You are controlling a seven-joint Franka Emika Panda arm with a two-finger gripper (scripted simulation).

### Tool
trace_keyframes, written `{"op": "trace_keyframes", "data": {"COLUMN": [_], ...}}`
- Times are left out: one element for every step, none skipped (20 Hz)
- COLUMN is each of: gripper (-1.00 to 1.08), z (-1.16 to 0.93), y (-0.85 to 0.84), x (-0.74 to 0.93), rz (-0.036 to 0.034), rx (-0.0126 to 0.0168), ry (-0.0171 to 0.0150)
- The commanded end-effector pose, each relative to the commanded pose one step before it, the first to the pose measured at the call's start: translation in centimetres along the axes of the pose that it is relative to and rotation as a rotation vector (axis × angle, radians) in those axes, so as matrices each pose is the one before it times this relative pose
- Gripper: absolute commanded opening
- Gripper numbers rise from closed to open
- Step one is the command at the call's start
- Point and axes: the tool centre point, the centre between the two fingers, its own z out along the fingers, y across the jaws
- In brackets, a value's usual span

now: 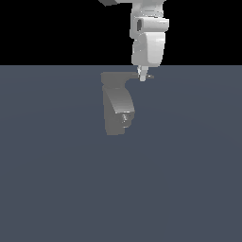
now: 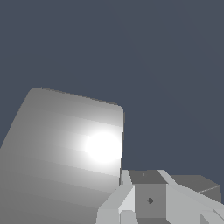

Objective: Turn on the faucet by rotating a designated handle.

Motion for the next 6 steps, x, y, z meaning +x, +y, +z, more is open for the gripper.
{"op": "trace_keyframes", "data": {"gripper": [-1.0,-1.0,-1.0,-1.0,-1.0,-1.0], "z": [-0.018,-0.002,-0.002,-0.002,-0.003,0.0], "y": [-0.351,-0.217,-0.217,-0.214,-0.214,0.0], "x": [2.236,0.318,0.309,0.314,0.304,0.0], "rz": [0.02464,0.00098,0.00084,0.00098,0.00085,0.0], "rx": [0.00247,0.0,0.0,0.0,0.00001,0.0], "ry": [0.0043,0.00005,0.00004,0.00004,0.00003,0.0]}}
